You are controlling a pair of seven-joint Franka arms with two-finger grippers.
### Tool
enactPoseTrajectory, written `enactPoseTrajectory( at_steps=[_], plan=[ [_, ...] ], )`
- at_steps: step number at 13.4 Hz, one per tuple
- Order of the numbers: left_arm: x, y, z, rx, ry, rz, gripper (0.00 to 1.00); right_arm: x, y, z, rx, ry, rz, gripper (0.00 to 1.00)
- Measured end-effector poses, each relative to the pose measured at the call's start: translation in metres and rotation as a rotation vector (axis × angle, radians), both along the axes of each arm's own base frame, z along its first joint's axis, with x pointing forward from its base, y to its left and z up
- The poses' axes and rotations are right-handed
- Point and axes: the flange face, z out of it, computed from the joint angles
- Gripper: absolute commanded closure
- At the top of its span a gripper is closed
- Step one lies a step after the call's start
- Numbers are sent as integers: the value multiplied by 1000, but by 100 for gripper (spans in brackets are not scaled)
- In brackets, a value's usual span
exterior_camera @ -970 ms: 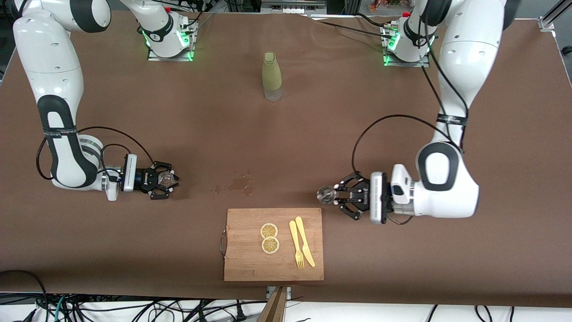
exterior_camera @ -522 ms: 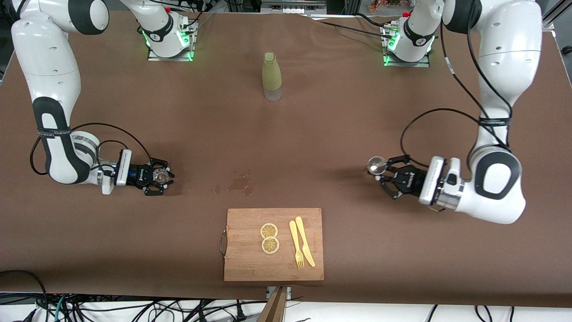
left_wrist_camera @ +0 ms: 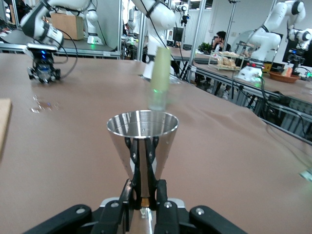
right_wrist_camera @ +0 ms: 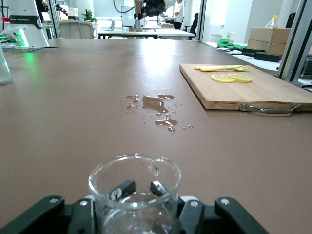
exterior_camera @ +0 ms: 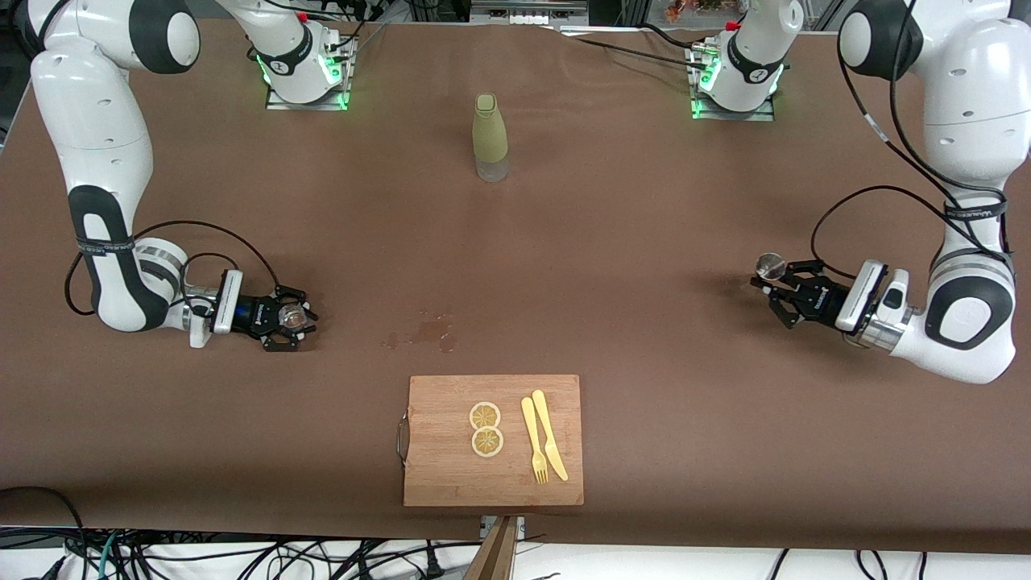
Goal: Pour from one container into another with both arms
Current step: 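Lower the jigger with the left gripper while the right gripper sets down the cup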
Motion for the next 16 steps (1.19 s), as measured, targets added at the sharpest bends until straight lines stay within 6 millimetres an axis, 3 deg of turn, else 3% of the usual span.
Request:
enactPoseTrajectory(
  at_steps=[1,3,4,7,11,16],
  plan=[
    [-7,14,-16,-8,3,-1,100,0,-2,0,-3,1,-3,62],
    [-20,30,-49,-39,5,3,100,-2,-9,-2,-11,4,-10,27],
    [-25,31,-64,-56,2,0,100,-2,-11,-3,-12,6,-13,0],
    [-32,31,-89,-82,0,-7,100,-3,-14,-5,-12,8,-23,0],
    [-33,39,-88,-85,-14,-1,100,-6,-28,-6,-25,14,-36,0],
    [-34,42,-101,-80,-50,1,100,-14,-63,-1,-26,27,-51,0]
  ],
)
